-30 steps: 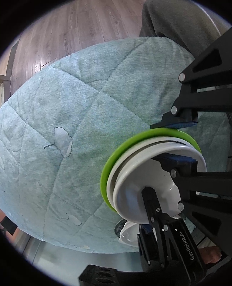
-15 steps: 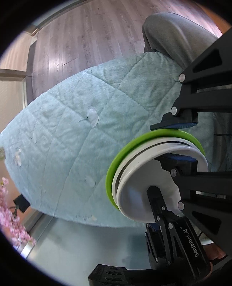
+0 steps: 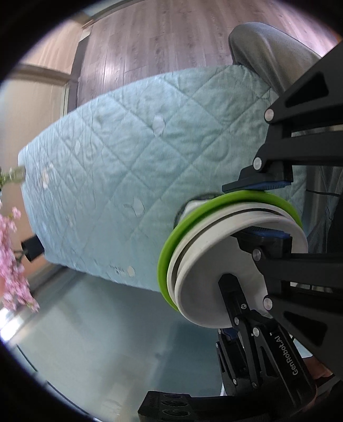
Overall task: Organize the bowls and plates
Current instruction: 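Lift the bowl stack with both grippers and carry it over the plate stack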
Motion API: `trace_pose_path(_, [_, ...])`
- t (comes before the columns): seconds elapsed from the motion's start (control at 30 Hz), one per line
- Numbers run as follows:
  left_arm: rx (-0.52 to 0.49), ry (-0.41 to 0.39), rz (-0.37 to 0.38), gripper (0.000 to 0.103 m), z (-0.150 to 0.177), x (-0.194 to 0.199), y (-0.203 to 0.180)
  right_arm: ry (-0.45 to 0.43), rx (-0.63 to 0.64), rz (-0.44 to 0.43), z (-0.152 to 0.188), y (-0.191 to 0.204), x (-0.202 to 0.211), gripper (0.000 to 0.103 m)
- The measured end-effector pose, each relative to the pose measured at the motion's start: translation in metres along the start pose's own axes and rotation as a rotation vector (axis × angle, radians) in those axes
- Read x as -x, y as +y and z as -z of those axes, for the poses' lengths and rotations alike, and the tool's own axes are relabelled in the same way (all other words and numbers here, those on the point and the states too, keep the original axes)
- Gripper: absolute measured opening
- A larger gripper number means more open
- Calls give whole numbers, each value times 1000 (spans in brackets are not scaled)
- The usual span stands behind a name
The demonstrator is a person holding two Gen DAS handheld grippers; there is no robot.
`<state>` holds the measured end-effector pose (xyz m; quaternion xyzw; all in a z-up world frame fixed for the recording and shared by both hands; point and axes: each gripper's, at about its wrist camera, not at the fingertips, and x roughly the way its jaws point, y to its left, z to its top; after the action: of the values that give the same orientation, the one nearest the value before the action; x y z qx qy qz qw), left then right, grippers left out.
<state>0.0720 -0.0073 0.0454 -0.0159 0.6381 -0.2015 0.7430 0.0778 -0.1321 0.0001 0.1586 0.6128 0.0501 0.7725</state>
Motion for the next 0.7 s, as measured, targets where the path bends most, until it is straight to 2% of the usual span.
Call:
trace_pose_path(0.33, [113,37,23,20,23,-20,71,85,31,11,5,43,-52,22])
trace_pose_path(0.7, [173,113,64,20,10,-80,109,180,3,36,-6,37,-110,22])
